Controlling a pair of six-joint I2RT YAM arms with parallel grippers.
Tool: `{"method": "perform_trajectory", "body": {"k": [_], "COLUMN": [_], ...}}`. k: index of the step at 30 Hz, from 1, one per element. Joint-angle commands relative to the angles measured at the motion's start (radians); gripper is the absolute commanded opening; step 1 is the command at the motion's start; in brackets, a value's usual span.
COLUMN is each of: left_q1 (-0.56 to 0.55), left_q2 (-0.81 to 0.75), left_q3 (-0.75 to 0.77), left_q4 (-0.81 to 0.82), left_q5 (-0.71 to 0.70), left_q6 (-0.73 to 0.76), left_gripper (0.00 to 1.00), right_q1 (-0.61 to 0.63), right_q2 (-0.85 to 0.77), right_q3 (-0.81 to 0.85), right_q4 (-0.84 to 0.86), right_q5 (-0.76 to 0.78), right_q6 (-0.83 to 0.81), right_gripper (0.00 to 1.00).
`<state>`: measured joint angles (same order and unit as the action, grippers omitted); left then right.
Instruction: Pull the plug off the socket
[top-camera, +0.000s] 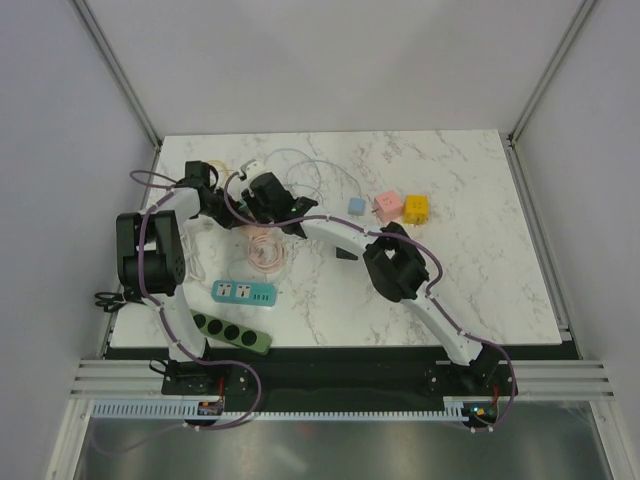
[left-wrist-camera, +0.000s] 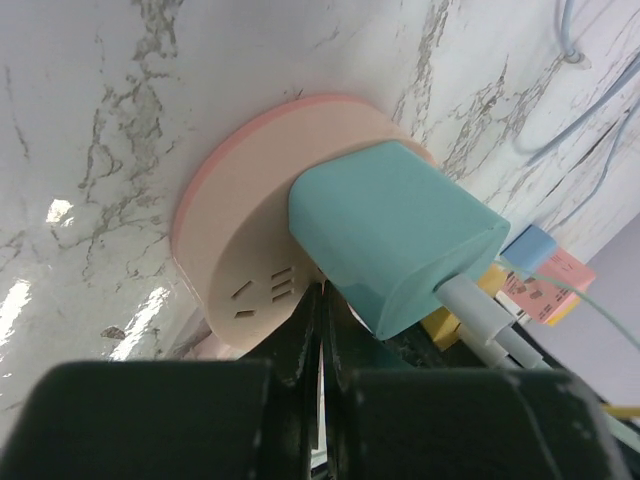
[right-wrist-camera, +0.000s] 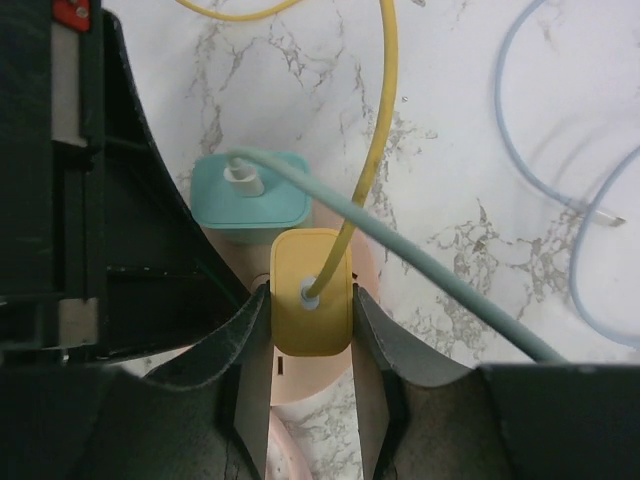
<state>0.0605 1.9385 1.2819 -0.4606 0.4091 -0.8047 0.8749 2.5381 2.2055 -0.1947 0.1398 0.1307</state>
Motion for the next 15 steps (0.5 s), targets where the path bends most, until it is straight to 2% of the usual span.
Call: {"method": "perform_trajectory", "body": {"k": [1,3,7,11,15], "left_q1": [-0.008,-0.01,-0.014,-0.014,-0.014], "left_q2": [0.046,0.045,0.042,0.045,0.047], "left_q3": [0.01,0.014,0.014,0.019,0.02], "left_q4": [-0.05,-0.055,-0.064,-0.069,-0.072], "left_q5": [-0.113,-0.118,-0.138,-0.138,-0.136], "left_q6": [0.001,0.002,0.007,0.009,0.01], "left_gripper": [0.02,0.02,0.02,0.02,0.02], "right_q1": [0.098,0.096,0.041,0.004,-0.007], "right_q2": [-0.079,-0.082,-0.119,-0.157,-0.148], "right_q3": [0.034,0.033,0.004,-0.067,-0.056], "right_q4": [-0.041,-0.049,-0.026,0.098,0.109], "right_q5": [0.171,0.167,-0.079,-0.251,-0.272], "right_q6": [-0.147,-0.137,0.077,0.235,0.245], "right_gripper": [0.0,0.0,0.0,0.0,0.0]}}
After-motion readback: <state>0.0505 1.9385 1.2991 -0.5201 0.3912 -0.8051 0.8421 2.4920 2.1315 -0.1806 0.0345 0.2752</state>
